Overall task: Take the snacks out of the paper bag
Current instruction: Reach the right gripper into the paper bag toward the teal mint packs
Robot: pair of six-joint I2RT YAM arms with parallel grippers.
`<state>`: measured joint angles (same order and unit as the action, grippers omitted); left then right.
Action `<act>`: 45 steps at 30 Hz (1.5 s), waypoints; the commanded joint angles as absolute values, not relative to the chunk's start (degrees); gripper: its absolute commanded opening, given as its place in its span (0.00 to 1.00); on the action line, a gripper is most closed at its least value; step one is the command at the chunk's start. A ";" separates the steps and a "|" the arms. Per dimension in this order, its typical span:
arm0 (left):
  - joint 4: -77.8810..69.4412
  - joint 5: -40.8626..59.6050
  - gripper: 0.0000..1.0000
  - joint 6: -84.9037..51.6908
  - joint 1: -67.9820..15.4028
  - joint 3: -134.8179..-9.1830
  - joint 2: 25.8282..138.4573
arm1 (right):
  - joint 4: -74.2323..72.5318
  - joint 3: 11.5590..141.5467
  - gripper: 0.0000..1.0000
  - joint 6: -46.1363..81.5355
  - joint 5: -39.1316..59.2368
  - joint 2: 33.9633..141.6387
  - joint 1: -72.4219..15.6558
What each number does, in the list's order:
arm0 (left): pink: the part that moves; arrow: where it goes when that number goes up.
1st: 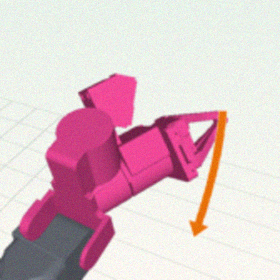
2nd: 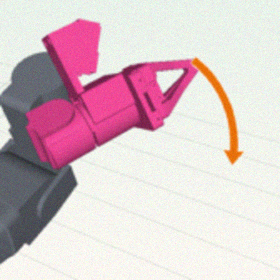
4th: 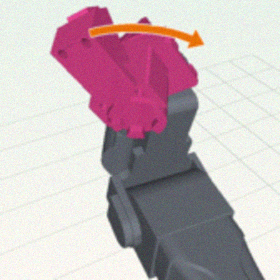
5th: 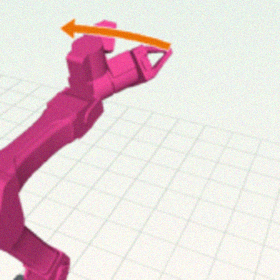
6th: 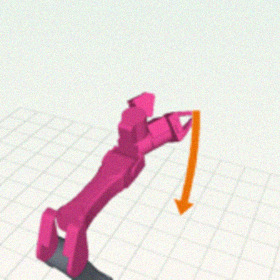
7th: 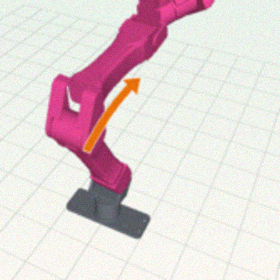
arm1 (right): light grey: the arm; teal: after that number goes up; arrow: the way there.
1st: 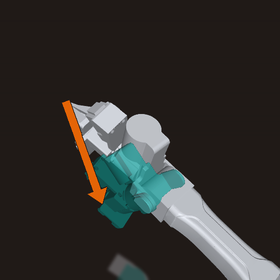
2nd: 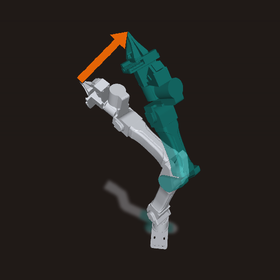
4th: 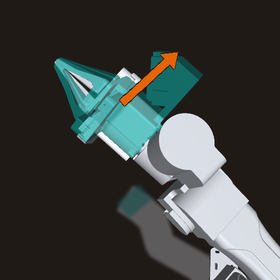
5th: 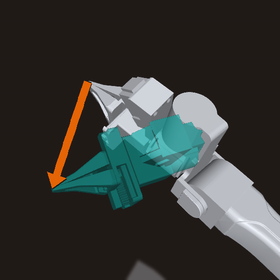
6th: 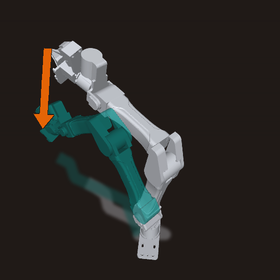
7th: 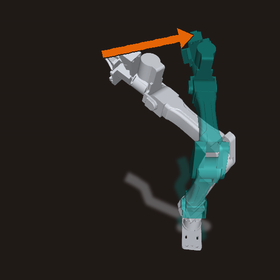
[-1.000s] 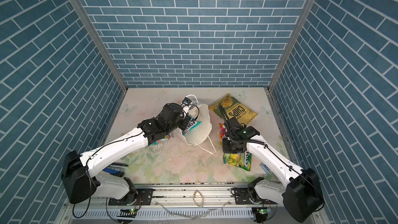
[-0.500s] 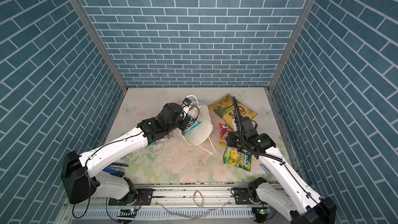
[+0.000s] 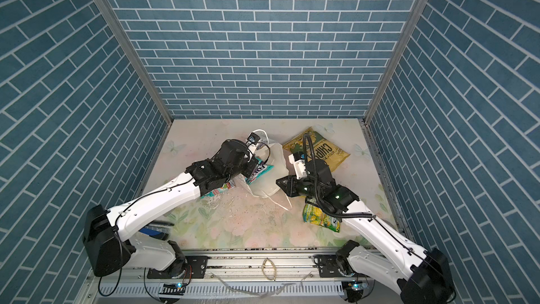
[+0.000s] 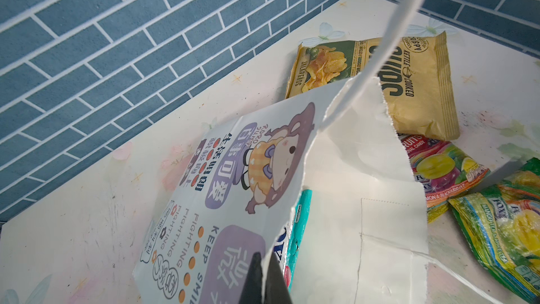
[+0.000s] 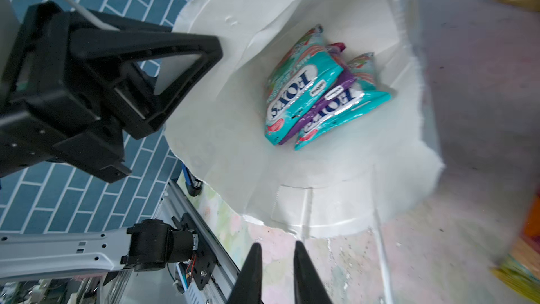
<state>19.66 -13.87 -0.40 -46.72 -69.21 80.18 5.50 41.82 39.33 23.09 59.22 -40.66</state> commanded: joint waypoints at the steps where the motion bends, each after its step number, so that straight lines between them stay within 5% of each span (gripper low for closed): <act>1: 20.43 -14.83 0.00 -1.33 -46.66 -70.74 79.45 | -9.50 40.31 0.21 45.87 23.49 62.01 -42.60; 10: 21.45 -15.39 0.00 -2.09 -46.60 -71.26 80.29 | -26.01 38.38 0.20 55.36 8.09 72.71 -47.68; 26: 22.60 -14.87 0.00 -1.53 -46.67 -72.22 80.72 | -32.03 46.36 0.19 51.51 0.56 90.37 -48.25; 45: 22.15 -13.10 0.00 -1.41 -46.67 -72.21 81.20 | -30.37 50.36 0.35 52.29 -4.70 96.87 -46.64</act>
